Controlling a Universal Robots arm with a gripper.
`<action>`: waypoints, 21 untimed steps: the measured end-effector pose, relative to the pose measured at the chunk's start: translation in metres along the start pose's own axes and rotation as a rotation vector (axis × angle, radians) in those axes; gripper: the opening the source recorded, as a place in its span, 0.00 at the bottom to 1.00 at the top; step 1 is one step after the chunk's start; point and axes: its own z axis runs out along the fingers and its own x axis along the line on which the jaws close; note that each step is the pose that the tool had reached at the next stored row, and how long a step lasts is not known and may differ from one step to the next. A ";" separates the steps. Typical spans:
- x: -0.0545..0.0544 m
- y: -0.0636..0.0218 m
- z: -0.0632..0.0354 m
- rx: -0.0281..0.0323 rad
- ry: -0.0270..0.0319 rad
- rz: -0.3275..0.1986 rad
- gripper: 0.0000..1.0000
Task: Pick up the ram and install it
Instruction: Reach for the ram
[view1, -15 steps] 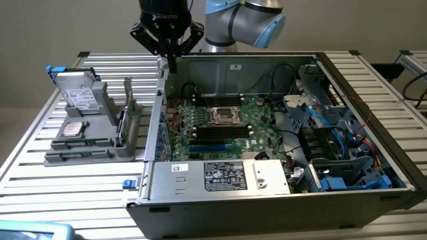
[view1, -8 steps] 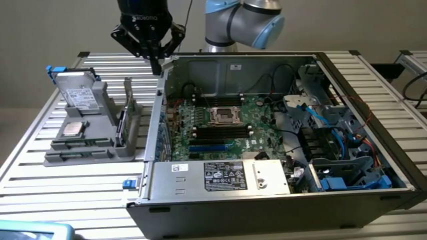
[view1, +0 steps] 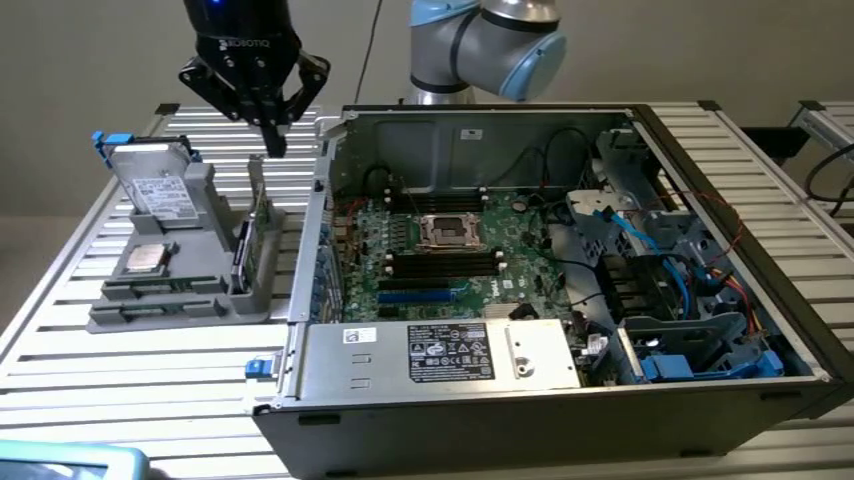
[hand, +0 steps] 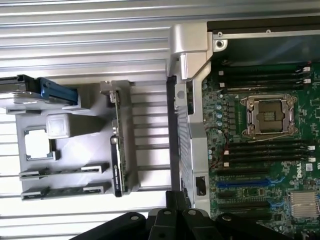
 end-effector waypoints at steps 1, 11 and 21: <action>0.005 -0.0003 0.0006 0.0026 0.0000 0.000 0.11; 0.050 -0.0034 0.0124 0.0127 -0.0002 0.000 0.11; 0.096 -0.0066 0.0292 0.0139 -0.0003 0.000 0.11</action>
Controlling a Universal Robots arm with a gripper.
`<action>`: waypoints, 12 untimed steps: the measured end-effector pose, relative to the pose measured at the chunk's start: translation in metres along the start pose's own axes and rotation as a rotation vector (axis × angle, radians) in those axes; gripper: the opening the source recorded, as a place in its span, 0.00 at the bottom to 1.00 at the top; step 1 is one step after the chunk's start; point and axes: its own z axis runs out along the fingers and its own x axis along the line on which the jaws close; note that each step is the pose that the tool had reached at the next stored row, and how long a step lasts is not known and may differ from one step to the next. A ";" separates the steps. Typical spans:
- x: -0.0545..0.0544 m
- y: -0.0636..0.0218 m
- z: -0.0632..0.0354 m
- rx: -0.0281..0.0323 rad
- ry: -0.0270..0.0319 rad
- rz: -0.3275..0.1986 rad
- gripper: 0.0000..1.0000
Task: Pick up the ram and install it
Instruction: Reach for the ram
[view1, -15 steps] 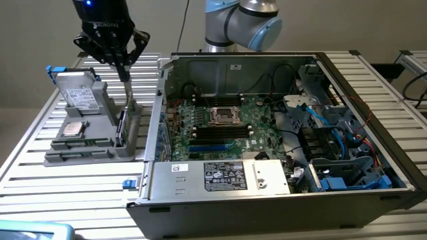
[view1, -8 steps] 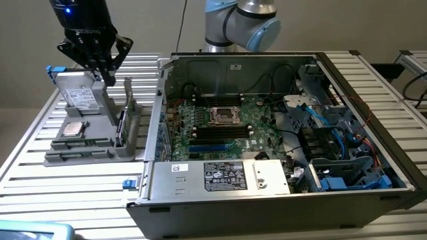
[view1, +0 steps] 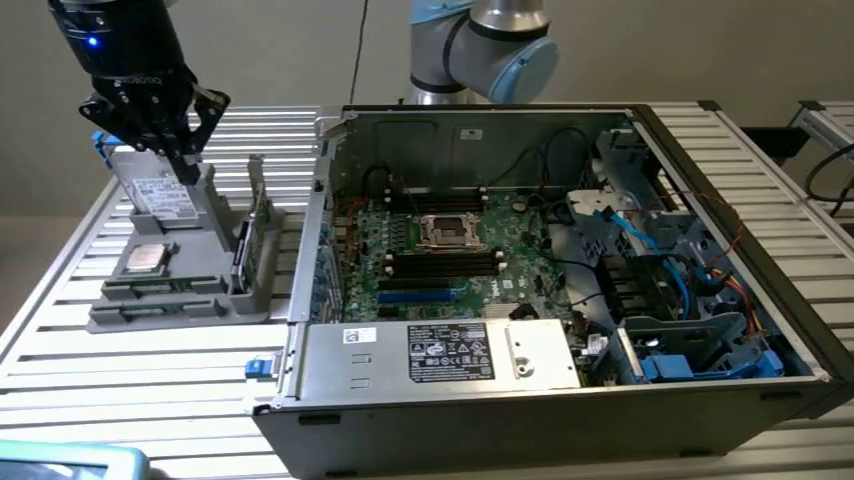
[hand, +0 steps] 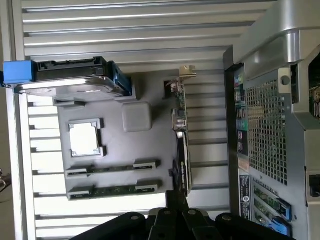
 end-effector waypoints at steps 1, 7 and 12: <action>0.005 -0.0003 0.0019 0.0000 0.0000 0.000 0.11; 0.032 -0.0020 0.0124 0.0000 0.0000 0.000 0.11; 0.055 -0.0035 0.0212 -0.0001 -0.0001 0.000 0.11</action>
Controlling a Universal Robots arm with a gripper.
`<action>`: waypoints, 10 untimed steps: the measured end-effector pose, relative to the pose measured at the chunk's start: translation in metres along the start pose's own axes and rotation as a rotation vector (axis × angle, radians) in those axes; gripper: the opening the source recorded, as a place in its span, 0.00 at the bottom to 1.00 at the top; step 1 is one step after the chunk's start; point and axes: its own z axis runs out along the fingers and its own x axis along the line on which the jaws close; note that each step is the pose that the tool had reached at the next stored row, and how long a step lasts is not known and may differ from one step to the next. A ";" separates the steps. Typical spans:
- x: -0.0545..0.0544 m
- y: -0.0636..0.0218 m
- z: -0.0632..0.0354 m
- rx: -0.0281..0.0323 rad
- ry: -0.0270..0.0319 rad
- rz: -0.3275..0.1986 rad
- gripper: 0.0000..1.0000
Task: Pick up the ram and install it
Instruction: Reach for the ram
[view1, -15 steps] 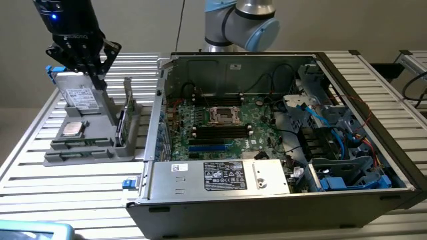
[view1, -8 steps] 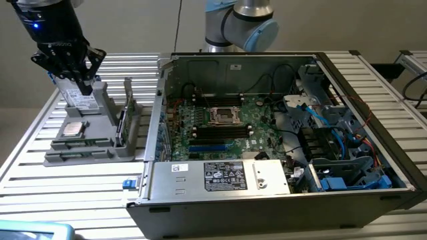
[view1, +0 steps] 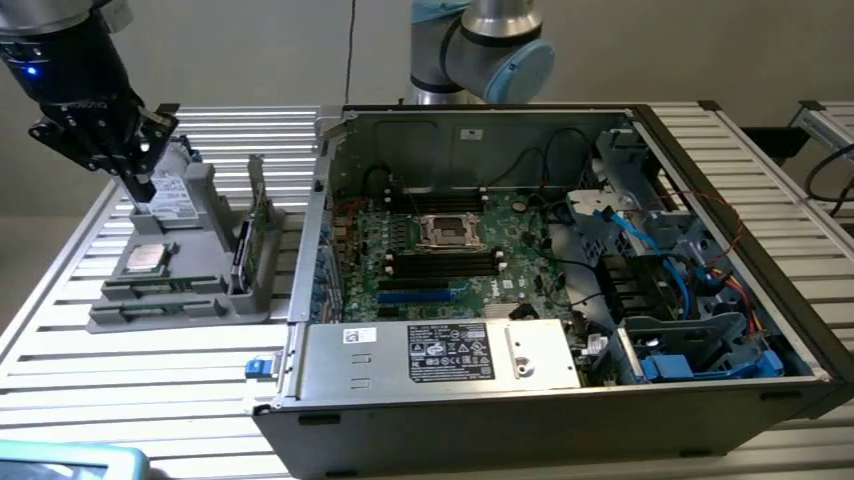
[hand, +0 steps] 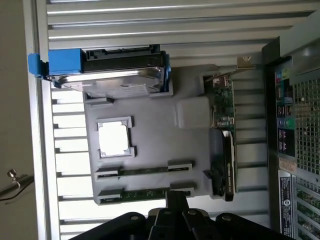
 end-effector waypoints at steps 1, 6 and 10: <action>0.005 -0.0003 0.0018 0.0001 0.0001 0.000 0.11; 0.023 -0.0016 0.0106 0.0000 0.0000 0.000 0.11; 0.024 -0.0019 0.0135 0.0001 0.0001 0.000 0.11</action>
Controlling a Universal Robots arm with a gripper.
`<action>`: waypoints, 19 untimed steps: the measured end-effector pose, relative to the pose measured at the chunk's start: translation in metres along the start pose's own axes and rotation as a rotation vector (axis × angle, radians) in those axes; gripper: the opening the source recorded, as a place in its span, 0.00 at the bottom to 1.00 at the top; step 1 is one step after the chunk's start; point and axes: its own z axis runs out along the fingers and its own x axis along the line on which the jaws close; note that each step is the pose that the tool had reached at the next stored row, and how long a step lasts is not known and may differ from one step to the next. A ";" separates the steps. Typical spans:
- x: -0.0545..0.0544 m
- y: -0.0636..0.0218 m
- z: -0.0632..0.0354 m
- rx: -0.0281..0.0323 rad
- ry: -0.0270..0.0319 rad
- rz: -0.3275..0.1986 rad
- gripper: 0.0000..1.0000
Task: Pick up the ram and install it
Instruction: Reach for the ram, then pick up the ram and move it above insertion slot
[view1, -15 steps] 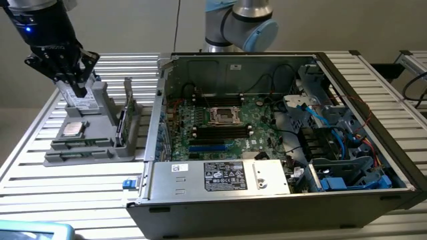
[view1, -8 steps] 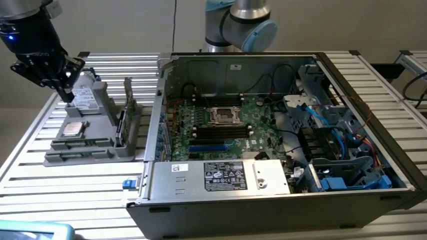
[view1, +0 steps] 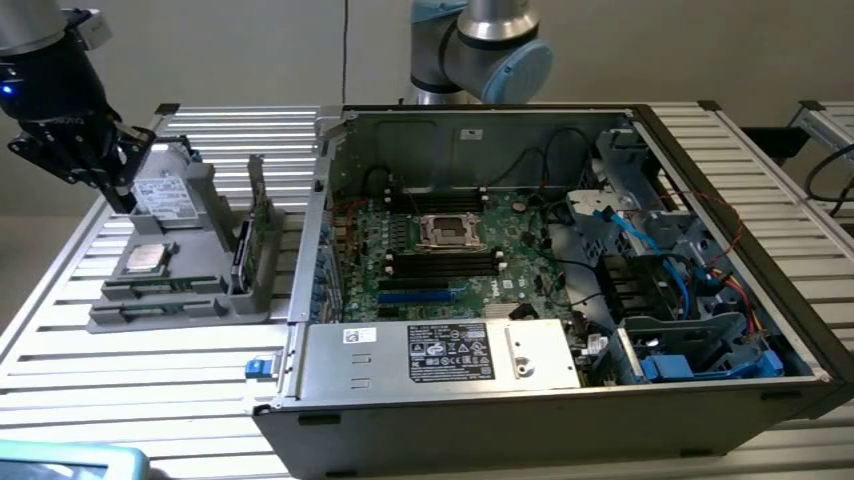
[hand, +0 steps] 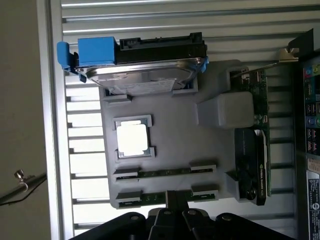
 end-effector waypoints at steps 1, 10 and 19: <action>0.000 0.0000 0.0000 0.0000 0.0000 0.000 0.11; 0.000 0.0000 0.0000 0.0000 0.0000 0.000 0.11; 0.000 0.0000 0.0000 0.0002 0.0000 0.000 0.25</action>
